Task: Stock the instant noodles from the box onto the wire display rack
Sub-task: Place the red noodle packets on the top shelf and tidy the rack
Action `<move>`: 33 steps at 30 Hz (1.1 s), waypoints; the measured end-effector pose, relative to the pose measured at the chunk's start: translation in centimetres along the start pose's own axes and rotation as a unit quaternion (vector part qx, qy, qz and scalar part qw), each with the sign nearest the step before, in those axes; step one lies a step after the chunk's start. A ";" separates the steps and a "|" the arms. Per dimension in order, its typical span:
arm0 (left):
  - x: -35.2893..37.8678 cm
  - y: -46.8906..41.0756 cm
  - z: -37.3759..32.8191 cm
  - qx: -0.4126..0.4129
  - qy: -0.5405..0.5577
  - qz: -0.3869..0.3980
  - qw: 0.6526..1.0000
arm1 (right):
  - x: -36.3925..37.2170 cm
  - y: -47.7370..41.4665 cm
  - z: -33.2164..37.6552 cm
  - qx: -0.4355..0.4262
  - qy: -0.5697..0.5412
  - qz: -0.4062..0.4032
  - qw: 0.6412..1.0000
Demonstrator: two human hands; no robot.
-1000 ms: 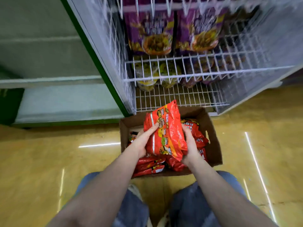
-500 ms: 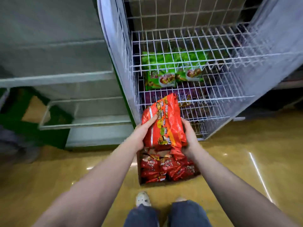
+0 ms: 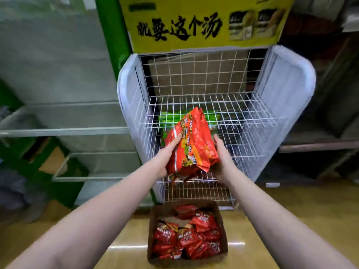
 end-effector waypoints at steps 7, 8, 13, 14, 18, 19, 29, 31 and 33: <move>4.5 1.5 0.1 -0.011 0.054 0.036 0.998 | -3.7 1.7 3.4 -0.130 0.114 0.055 0.983; 5.0 1.7 -0.2 -0.012 0.059 0.048 0.997 | -3.9 1.9 3.6 -0.145 0.106 0.063 0.982; 5.1 1.5 -1.9 -0.015 0.020 0.075 0.997 | -4.7 2.1 5.0 -0.210 0.167 0.052 0.962; 5.1 1.5 -2.2 -0.014 -0.006 0.081 0.997 | -4.7 1.9 5.4 -0.216 0.191 0.040 0.957; 4.3 1.3 -3.9 -0.029 -0.110 0.084 0.990 | -4.0 1.5 7.1 -0.232 0.221 0.062 0.945; 4.0 0.9 -4.2 -0.036 -0.124 0.089 0.988 | -3.6 1.5 7.5 -0.231 0.222 0.078 0.944; 3.1 -0.3 -8.4 -0.070 -0.199 0.129 0.969 | -0.5 -1.3 10.0 -0.225 0.169 0.046 0.958; 2.7 -1.0 -9.2 -0.039 -0.197 0.117 0.973 | 0.0 -1.8 10.1 -0.210 0.153 0.023 0.965; 3.1 -1.1 -10.2 -0.012 -0.174 0.131 0.976 | 0.5 -2.4 9.9 -0.198 0.134 0.005 0.971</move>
Point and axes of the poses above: each hand's wrist, its own y-axis away from the middle knuckle, its own x-axis out of the palm, z = x × y, the point moved 3 cm from there along -y, towards the middle knuckle, and after that the axes turned 7 degrees about y, right-handed, at the moved point
